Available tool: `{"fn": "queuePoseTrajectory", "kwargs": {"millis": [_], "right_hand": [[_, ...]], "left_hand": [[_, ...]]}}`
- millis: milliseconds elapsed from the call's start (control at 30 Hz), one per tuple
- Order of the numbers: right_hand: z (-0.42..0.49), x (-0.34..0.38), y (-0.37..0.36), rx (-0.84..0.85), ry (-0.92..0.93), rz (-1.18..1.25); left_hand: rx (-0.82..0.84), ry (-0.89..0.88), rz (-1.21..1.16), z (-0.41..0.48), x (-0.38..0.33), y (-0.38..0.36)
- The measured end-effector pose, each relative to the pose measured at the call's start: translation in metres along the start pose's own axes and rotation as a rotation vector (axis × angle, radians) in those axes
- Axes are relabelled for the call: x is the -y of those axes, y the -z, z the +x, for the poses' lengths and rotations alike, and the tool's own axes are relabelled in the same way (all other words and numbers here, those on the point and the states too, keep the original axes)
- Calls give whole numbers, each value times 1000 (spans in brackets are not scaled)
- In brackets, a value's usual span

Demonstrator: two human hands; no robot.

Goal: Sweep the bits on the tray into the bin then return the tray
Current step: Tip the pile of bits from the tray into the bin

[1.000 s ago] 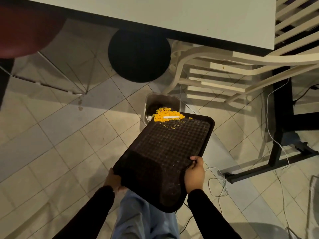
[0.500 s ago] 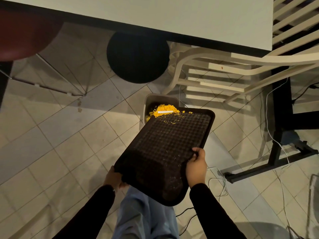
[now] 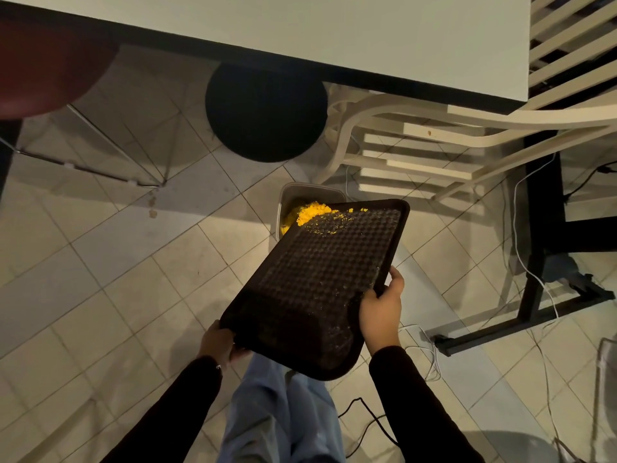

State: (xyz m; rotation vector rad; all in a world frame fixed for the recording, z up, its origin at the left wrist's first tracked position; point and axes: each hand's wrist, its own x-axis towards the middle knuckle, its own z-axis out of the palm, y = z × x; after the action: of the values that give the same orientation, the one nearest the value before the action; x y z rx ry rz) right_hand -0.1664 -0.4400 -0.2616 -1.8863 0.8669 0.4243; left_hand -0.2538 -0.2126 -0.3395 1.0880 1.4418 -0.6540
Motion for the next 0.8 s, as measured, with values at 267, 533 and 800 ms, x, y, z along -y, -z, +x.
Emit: {"fn": "queuePoseTrajectory", "kwargs": {"millis": [267, 533, 800], "right_hand": [[9, 13, 4, -9, -18, 13], [11, 20, 1, 21, 16, -31], [29, 13, -10, 74, 23, -132]], "left_hand": [[34, -6, -67, -12, -7, -6], [25, 23, -16, -14, -7, -5], [34, -1, -10, -15, -20, -12]]}}
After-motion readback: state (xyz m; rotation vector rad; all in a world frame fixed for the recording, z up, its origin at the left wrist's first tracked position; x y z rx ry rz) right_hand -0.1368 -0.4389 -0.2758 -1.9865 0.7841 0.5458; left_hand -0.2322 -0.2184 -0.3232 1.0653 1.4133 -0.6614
